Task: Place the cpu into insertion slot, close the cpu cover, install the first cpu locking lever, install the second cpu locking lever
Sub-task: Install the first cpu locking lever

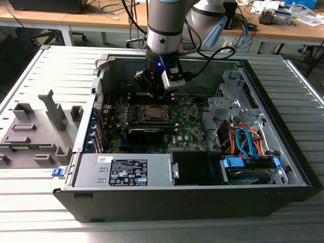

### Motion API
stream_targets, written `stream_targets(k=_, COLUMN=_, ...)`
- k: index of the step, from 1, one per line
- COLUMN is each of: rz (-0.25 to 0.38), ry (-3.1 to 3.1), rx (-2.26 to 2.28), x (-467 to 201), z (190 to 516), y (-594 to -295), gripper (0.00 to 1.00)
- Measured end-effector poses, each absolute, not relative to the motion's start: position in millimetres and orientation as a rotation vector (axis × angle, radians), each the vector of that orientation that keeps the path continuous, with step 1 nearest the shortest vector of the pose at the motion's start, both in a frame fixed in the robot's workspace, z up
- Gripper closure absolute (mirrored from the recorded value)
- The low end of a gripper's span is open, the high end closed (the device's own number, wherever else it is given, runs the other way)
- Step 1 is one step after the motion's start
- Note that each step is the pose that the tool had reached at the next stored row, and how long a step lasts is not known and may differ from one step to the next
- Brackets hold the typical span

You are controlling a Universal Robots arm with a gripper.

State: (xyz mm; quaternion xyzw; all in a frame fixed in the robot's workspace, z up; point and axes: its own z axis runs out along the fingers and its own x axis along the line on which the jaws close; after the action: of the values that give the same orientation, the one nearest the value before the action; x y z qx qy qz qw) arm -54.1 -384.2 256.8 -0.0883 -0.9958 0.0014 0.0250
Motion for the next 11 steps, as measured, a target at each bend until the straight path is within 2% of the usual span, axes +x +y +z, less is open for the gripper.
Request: stream_targets(k=11, rz=0.005, ry=-3.081, rx=-0.258, x=-54.1, z=256.8, y=-384.2, gripper=0.89)
